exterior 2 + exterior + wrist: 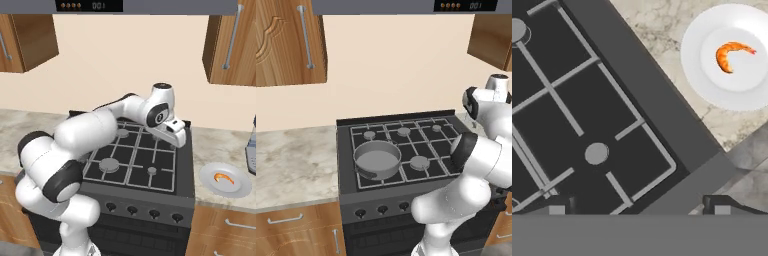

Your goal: Retrieve the frozen meat and place it in the pot on a burner. Then turn the burner on.

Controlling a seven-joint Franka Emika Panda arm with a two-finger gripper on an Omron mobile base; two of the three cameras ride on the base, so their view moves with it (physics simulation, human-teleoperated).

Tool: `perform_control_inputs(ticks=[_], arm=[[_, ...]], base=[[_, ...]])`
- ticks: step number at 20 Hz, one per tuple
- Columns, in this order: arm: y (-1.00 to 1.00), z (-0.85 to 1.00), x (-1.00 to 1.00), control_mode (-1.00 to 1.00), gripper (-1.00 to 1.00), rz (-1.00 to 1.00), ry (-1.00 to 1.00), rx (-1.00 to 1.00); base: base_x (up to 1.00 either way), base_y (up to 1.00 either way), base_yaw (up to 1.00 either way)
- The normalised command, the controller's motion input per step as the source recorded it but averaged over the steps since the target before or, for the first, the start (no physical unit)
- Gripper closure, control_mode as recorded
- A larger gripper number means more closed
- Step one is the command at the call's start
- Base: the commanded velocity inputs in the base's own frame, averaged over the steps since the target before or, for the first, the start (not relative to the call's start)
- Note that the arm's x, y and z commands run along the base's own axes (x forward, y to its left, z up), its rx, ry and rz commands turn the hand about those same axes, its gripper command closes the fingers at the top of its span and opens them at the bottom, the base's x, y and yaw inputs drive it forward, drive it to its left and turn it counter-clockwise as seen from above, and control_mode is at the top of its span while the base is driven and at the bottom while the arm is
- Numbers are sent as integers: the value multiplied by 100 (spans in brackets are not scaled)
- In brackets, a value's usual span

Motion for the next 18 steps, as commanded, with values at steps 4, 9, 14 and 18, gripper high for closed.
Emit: perform_control_inputs(ticks=[4, 9, 14, 18], arm=[[-59, 0, -11, -100, -100, -6, 0, 0], [-46, -13, -7, -100, -100, -2, 0, 0], [-69, -31, -3, -100, -100, -7, 5, 0], [-61, -29, -3, -100, -100, -1, 0, 1]], base=[[0, 0, 0], [0, 0, 0], [0, 0, 0], [0, 0, 0]])
